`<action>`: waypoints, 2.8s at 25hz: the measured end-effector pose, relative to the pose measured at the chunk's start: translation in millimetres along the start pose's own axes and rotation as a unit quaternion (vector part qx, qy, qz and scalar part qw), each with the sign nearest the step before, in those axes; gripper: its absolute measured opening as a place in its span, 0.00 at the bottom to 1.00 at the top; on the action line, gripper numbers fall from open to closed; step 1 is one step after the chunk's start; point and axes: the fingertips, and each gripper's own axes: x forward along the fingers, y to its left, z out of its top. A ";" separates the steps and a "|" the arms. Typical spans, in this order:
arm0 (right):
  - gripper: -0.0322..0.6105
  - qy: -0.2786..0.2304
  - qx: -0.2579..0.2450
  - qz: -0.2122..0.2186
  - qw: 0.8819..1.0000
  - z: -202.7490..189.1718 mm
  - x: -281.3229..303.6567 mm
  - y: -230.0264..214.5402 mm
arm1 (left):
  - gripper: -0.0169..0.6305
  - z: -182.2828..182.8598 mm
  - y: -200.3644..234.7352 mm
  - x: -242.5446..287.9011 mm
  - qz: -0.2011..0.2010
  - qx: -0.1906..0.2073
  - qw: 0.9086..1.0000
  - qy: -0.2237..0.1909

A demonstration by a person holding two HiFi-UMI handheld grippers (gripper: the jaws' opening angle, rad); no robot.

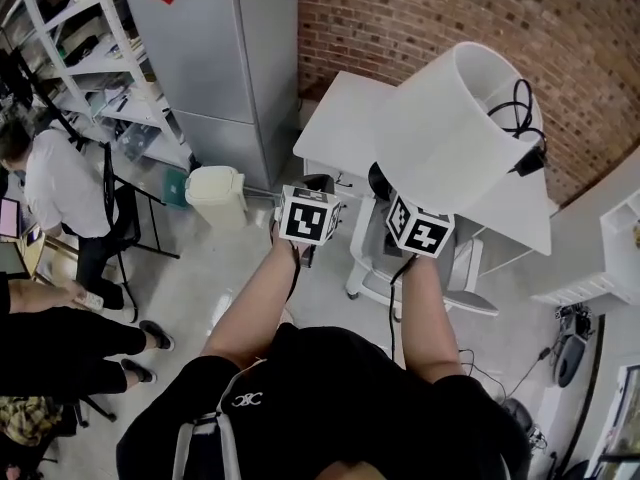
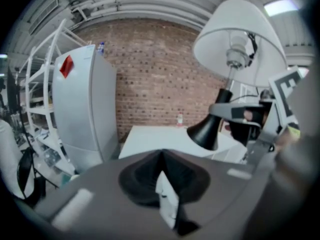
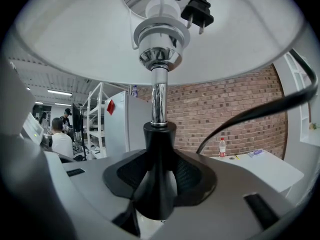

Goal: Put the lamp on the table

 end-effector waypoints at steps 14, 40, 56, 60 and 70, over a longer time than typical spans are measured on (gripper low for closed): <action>0.28 0.006 0.008 -0.085 0.996 3.7 86.7 24.7 | 0.03 13.3 96.1 63.5 -0.077 0.012 0.997 0.029; 0.28 0.057 0.039 -0.183 0.981 -96.2 294.1 -198.7 | 0.03 54.5 97.6 257.1 -0.057 0.051 0.992 0.099; 0.28 0.118 0.023 -0.156 0.980 -213.9 396.3 -240.4 | 0.03 13.4 116.4 329.2 -0.035 0.064 0.983 0.171; 0.28 0.126 0.013 -0.148 0.981 -226.6 408.6 -236.5 | 0.03 5.5 127.2 333.4 -0.028 0.056 0.981 0.182; 0.28 0.136 0.004 -0.137 0.981 -243.6 413.9 -236.2 | 0.03 -3.6 137.3 335.2 -0.021 0.050 0.981 0.186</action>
